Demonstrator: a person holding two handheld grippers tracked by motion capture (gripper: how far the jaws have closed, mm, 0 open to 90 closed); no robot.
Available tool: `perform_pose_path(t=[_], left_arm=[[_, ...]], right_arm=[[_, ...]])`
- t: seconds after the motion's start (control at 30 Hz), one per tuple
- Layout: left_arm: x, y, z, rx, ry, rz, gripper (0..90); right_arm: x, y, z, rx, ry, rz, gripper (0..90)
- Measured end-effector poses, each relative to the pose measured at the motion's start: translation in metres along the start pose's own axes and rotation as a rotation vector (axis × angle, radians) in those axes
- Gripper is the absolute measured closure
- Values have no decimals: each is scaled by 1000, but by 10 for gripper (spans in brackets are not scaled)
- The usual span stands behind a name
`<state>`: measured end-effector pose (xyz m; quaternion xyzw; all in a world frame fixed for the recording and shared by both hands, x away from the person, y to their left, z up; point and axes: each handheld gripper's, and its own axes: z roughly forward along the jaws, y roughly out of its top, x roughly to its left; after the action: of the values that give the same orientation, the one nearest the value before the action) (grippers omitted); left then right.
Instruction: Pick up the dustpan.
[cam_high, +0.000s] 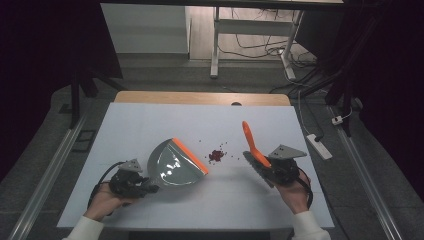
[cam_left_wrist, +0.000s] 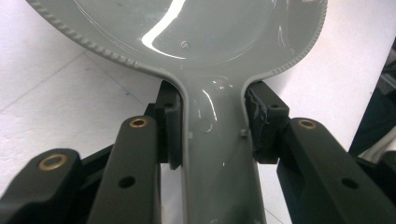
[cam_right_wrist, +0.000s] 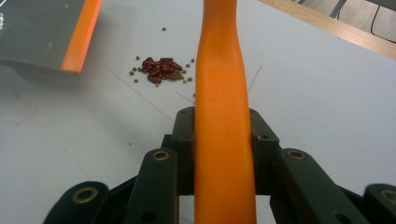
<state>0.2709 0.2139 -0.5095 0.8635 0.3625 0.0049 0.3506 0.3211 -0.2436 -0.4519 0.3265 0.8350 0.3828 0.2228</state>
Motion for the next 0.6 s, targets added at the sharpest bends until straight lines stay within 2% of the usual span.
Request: perform_pose_path(t=[0.37,0.47,0.5,0.6], left_arm=[[4,16,12,65,-15,26,622],[6,15,11,77,-15,18,621],[5,14,11,81,-16,17,621],[2,14,14,98,-23,33,621]], right_arm=[[0,10,15,14,-2,-24,699],[-8,15,23,-4,8,18,700],[-8,15,23,-4,8,18,700],[-20,27,36,-11,3,60,700]])
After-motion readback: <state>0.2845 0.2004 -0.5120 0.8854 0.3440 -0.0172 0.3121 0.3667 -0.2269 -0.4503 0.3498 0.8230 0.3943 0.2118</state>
